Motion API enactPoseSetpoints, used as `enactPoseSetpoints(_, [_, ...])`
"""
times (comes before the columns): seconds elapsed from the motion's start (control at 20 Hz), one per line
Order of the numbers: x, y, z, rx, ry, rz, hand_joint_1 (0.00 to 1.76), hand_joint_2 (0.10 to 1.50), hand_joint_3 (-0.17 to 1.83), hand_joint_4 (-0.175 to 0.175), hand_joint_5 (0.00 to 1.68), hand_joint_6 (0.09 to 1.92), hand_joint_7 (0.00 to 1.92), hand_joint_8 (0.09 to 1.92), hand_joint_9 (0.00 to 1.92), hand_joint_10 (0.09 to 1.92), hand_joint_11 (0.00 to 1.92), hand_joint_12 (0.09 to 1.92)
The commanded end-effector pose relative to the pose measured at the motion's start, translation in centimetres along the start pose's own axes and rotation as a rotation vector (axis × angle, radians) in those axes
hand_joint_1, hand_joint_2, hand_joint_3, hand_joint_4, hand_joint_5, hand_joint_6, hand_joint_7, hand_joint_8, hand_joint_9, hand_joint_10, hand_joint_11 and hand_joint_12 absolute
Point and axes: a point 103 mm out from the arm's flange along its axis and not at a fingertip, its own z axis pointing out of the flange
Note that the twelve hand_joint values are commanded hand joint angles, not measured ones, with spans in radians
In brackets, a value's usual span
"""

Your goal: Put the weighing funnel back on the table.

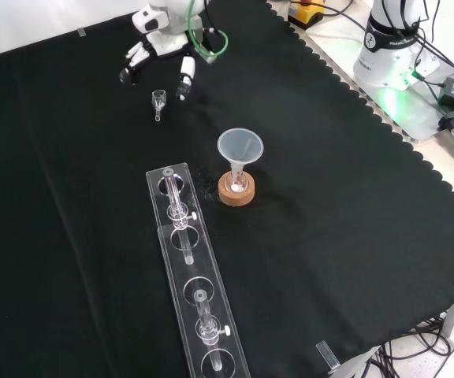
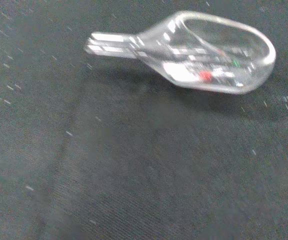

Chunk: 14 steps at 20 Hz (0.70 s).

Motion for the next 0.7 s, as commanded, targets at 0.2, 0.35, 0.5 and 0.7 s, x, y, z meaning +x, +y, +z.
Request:
enactPoseSetpoints(0.2, [8.4, -3.7, -6.5, 0.038, 0.028, -0.254, 0.39, 0.65, 0.03, -0.121, 0.18, 0.09, 0.0, 0.7, 0.4, 0.09, 0.15, 1.55])
enactPoseSetpoints(0.35, [10.3, -4.1, -8.1, 0.042, 0.023, -0.299, 0.38, 0.65, 0.02, -0.119, 0.15, 0.09, 0.0, 0.58, 0.35, 0.09, 0.1, 1.57])
enactPoseSetpoints(0.5, [12.5, -4.0, -10.4, 0.056, 0.022, -0.341, 0.37, 0.65, 0.02, -0.116, 0.14, 0.09, 0.0, 0.48, 0.31, 0.09, 0.06, 1.58])
enactPoseSetpoints(0.7, [14.9, -3.8, -13.1, 0.054, 0.026, -0.368, 0.36, 0.65, 0.01, -0.115, 0.13, 0.09, 0.0, 0.41, 0.29, 0.09, 0.04, 1.59])
